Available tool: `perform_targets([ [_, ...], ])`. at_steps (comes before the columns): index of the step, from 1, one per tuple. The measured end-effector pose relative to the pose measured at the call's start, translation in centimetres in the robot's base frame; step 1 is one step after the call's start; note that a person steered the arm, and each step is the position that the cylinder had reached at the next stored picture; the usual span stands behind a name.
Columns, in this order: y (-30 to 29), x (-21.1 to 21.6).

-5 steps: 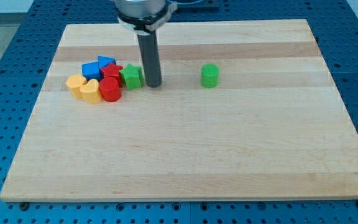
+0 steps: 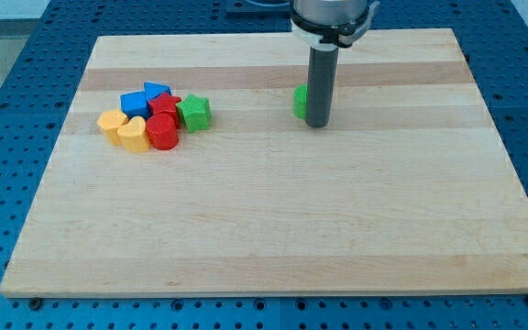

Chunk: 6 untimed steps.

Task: Move the green circle diagonally to the green star

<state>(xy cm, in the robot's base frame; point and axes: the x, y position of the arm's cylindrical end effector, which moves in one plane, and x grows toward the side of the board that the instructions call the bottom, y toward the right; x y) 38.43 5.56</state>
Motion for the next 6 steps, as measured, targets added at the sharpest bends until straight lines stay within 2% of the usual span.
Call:
perform_targets([
  [4, -1.5, -6.1],
  [6, -3.6, -5.4],
])
